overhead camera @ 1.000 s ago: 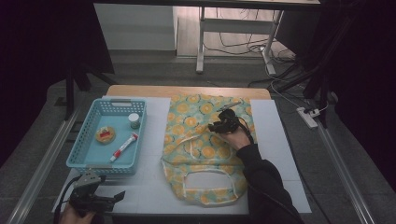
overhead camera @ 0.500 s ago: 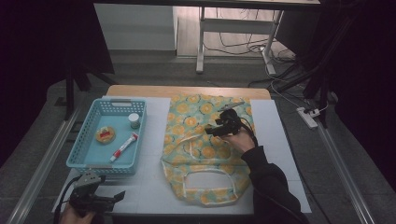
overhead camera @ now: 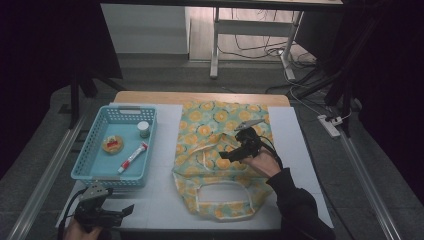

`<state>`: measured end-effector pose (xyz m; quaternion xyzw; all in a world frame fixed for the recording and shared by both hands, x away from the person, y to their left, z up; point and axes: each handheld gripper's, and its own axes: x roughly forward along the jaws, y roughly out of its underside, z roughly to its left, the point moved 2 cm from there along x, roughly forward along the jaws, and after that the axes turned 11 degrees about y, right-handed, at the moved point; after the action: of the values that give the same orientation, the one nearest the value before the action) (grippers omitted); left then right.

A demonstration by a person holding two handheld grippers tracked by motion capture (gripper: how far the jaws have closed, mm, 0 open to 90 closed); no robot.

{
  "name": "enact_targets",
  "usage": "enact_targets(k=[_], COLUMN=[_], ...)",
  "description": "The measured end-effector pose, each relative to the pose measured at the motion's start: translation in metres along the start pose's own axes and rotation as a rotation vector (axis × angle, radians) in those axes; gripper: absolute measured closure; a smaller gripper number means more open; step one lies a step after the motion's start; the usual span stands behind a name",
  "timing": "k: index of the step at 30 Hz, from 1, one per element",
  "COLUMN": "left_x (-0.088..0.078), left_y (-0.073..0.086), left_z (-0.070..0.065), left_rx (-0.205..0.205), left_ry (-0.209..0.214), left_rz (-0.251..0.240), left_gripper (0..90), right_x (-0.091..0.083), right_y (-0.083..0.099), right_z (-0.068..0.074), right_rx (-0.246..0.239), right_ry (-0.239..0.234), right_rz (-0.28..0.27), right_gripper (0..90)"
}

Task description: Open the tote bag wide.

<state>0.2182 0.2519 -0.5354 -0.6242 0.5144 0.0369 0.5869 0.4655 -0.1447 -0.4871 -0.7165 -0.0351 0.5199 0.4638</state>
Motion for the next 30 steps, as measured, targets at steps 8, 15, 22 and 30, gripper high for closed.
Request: enact_targets(k=[8,15,22,30], left_x=[0.0,0.0,0.0,0.0], left_y=[0.0,0.0,0.0,0.0], left_z=[0.0,-0.001,-0.001,-0.001], left_rx=[0.001,0.004,0.005,0.008], left_ry=[-0.001,0.0,0.001,-0.001], left_rz=[0.001,0.001,-0.001,0.002], left_gripper=[1.3,1.3,1.4,1.4], right_x=[0.0,0.014,0.02,0.011], right_y=[0.023,0.04,0.053,0.053], right_z=[0.019,0.028,0.029,0.032], right_rx=[-0.094,-0.164,-0.219,-0.243], right_ry=[0.013,0.023,0.025,-0.01], right_rz=[0.069,0.136,0.165,0.138], right_gripper=[0.0,0.0,9.6,55.3])
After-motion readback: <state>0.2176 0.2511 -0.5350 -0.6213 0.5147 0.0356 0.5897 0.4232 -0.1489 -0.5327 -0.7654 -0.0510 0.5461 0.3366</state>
